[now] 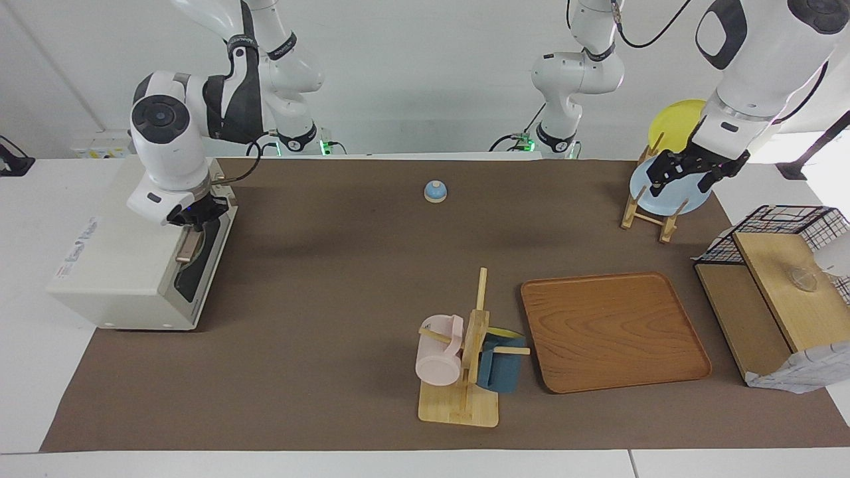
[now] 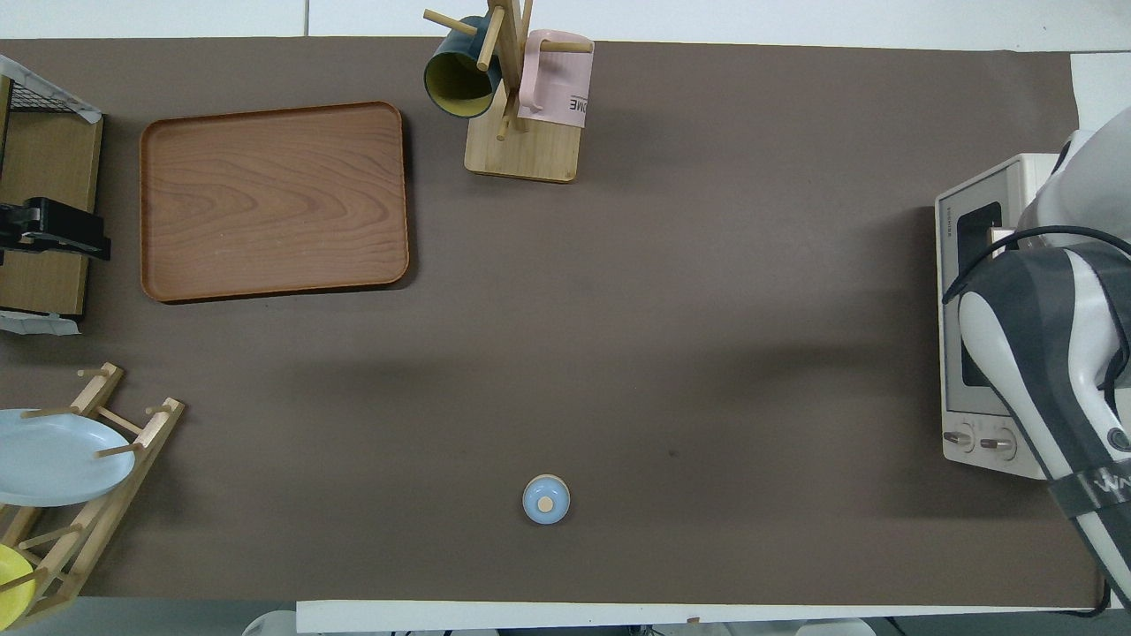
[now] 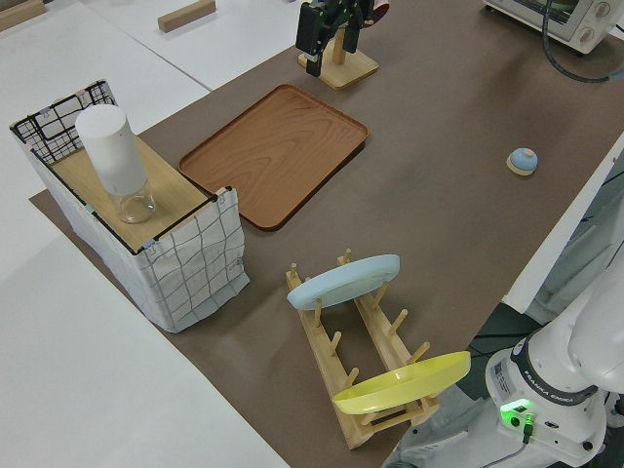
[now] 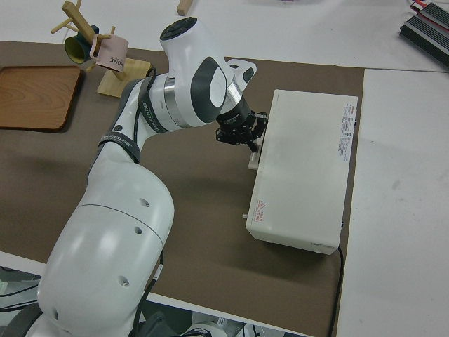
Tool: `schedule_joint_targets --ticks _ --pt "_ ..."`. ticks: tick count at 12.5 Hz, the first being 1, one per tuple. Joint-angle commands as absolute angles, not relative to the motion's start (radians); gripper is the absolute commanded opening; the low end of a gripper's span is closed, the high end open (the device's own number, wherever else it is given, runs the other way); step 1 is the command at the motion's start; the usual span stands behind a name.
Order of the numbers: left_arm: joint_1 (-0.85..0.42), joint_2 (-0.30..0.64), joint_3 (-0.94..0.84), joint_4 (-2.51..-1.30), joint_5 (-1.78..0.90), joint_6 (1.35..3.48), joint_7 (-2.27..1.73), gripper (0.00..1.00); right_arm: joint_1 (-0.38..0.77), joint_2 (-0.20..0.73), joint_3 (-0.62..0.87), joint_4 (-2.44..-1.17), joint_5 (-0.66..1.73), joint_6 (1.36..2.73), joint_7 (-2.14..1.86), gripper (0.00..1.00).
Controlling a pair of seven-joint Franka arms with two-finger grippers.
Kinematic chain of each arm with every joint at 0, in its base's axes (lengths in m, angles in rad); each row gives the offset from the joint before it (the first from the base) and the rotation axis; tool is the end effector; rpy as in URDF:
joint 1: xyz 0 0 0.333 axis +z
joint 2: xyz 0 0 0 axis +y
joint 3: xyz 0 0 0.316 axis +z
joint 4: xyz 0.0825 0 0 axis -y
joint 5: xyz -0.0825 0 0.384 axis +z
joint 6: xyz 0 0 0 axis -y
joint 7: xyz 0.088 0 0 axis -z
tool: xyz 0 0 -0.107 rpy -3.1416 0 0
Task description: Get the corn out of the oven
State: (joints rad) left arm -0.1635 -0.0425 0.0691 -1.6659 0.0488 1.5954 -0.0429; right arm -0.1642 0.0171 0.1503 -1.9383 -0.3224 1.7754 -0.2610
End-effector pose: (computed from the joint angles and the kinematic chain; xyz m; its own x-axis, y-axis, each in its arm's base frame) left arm 0.5400 -0.0452 0.6050 0.9983 -0.0528 -0.0261 -0.0540 -0.9974 -0.0469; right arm 0.5434 -0.0354 0.4631 0.9203 0.2948 -0.2572 0.3551 -0.9054 0.2328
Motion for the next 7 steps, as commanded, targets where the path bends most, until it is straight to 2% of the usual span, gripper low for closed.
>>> schedule_joint_targets --ticks 1,7 --pt "-0.158 -0.049 0.069 -1.672 0.04 1.586 -0.034 1.0 -0.158 0.055 0.155 -2.0 -0.328 1.894 -0.244 0.0" --pt "-0.158 -0.049 0.069 -1.672 0.04 1.586 -0.034 1.0 -0.051 0.185 0.155 -1.996 -0.312 2.041 -0.103 0.0"
